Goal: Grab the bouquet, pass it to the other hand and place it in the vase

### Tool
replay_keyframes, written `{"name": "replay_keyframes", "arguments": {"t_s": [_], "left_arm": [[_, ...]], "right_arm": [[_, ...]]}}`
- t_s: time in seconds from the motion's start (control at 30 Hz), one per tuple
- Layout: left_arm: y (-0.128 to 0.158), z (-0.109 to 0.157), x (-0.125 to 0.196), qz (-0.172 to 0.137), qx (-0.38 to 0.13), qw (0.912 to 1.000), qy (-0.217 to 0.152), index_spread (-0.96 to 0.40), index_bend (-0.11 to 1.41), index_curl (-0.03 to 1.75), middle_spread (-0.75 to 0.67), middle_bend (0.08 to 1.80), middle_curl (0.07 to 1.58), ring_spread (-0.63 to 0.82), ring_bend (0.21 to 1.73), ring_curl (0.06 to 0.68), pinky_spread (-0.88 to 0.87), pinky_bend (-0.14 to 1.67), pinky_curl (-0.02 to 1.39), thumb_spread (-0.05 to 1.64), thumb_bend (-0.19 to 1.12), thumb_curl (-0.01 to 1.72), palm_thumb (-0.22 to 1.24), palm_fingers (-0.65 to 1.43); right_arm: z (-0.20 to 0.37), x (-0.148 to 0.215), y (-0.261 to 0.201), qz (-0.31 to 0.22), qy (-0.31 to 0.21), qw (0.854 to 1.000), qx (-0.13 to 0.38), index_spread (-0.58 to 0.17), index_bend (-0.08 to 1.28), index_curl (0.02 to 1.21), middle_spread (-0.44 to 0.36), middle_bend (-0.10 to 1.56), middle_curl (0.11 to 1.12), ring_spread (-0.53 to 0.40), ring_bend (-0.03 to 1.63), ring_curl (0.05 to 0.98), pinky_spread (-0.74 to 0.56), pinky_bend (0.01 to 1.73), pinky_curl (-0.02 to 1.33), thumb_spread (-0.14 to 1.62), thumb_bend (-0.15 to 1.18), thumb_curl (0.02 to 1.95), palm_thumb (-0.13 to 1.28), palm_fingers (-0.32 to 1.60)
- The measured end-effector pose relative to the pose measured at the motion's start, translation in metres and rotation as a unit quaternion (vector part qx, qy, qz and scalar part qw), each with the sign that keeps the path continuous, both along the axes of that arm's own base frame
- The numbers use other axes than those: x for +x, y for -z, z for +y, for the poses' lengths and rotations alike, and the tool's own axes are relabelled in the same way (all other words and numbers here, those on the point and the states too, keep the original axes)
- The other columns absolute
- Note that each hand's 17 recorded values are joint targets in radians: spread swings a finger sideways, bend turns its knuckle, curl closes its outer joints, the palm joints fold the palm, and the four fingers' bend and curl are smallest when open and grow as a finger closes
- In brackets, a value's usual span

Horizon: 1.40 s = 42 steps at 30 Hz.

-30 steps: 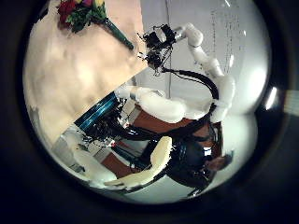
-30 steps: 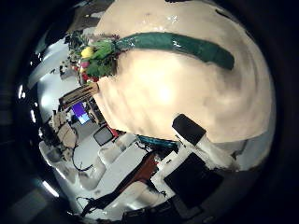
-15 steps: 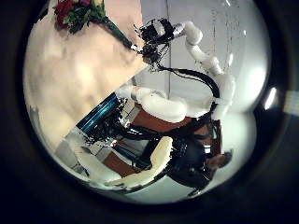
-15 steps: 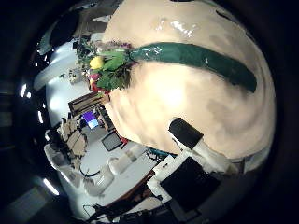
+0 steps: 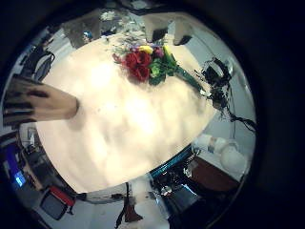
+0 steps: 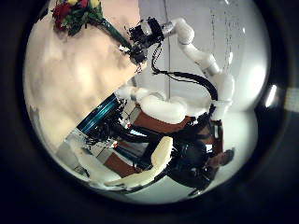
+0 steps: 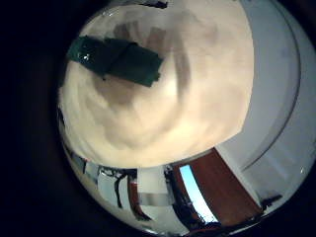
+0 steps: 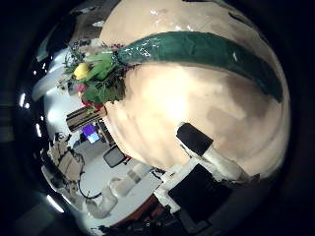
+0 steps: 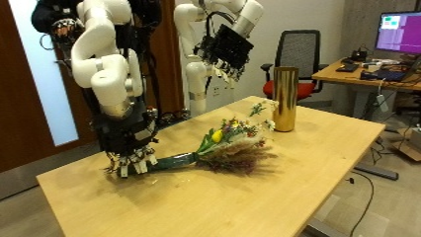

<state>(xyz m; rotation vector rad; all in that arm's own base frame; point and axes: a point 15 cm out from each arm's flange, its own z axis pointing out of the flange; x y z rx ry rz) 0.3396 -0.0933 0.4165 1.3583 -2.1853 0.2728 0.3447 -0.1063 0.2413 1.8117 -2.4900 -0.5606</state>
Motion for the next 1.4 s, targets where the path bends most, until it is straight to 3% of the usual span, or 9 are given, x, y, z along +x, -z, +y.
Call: {"name": "replay_keyframes", "arguments": {"t_s": [0.7, 1.4], "left_arm": [[0.004, -0.005, 0.000, 0.009, 0.000, 1.0000, 0.001, 0.33, 0.17, 0.32, 0.54, 0.18, 0.26, 0.65, 0.42, 0.216, 0.58, 0.19, 0.30, 0.80, -0.04, 0.32, 0.21, -0.02], [0.003, -0.006, 0.000, 0.011, 0.000, 0.9999, -0.003, 0.34, 0.17, 0.32, 0.54, 0.18, 0.26, 0.65, 0.42, 0.220, 0.58, 0.19, 0.30, 0.80, -0.04, 0.32, 0.21, -0.02]], "right_arm": [[-0.016, 0.000, 0.020, 0.010, 0.020, 1.000, 0.003, -0.158, 0.16, 0.28, 0.113, 0.32, 0.35, 0.133, 0.58, 0.197, 0.32, 0.42, 0.25, 1.02, -0.02, 0.37, 0.65, 0.25], [-0.018, 0.004, 0.033, 0.011, 0.016, 1.000, 0.001, -0.160, 0.17, 0.29, 0.073, 0.34, 0.36, 0.060, 0.59, 0.198, 0.24, 0.37, 0.25, 1.02, -0.02, 0.38, 0.69, 0.30]]}}
